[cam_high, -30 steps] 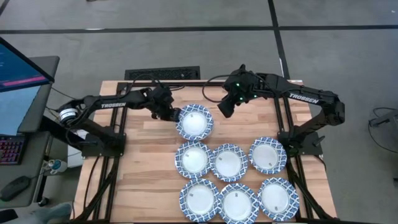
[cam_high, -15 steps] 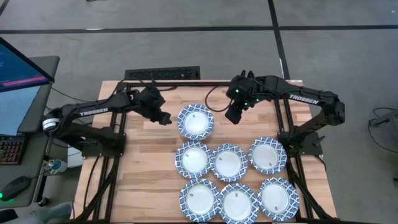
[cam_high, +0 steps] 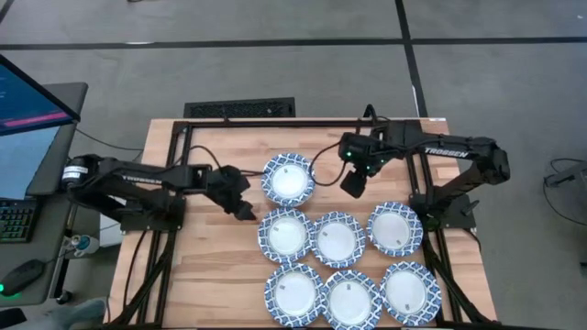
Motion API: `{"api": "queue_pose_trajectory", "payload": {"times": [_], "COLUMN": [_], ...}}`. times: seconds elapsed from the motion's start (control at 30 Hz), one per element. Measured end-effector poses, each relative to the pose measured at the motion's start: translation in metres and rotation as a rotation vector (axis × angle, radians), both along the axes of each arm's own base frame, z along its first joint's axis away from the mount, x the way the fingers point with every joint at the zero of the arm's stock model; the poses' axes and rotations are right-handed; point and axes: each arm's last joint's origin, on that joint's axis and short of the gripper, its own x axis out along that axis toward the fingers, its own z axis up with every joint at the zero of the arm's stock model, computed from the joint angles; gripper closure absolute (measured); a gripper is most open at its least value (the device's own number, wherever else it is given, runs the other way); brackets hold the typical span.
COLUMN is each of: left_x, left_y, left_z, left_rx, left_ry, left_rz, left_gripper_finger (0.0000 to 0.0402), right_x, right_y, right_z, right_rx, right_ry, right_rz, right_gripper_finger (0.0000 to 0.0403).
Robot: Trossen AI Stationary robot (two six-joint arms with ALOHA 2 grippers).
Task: Nest bowls inside each other
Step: Stack the white bowl on the stacked white bowls
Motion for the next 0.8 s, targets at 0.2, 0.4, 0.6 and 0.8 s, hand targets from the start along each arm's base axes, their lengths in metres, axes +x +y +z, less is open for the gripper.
{"api": "queue_pose_trajectory", "payload": {"times": [0.2, 0.4, 0.6, 0.8], "left_x": [0.001, 0.026, 0.040, 0.054], "left_y": [-0.002, -0.008, -0.009, -0.009], "left_z": [-0.024, -0.043, -0.069, -0.071], "left_rx": [-0.050, -0.090, -0.111, -0.127], "left_ry": [0.065, 0.012, 0.119, 0.118], "left_rz": [0.031, -0.004, -0.037, -0.077], "left_gripper_finger": [0.0223, 0.0223, 0.0223, 0.0223], "right_x": [0.002, 0.002, 0.002, 0.001], "right_y": [0.010, 0.021, 0.028, 0.031], "right_z": [0.000, 0.000, 0.000, 0.000], "right_rx": [0.015, 0.015, 0.001, -0.011], "right_ry": [-0.003, 0.000, 0.003, 0.018], "right_rz": [-0.021, -0.045, -0.067, -0.068], "right_gripper_finger": [0.0181, 0.0181, 0.0181, 0.0181]}}
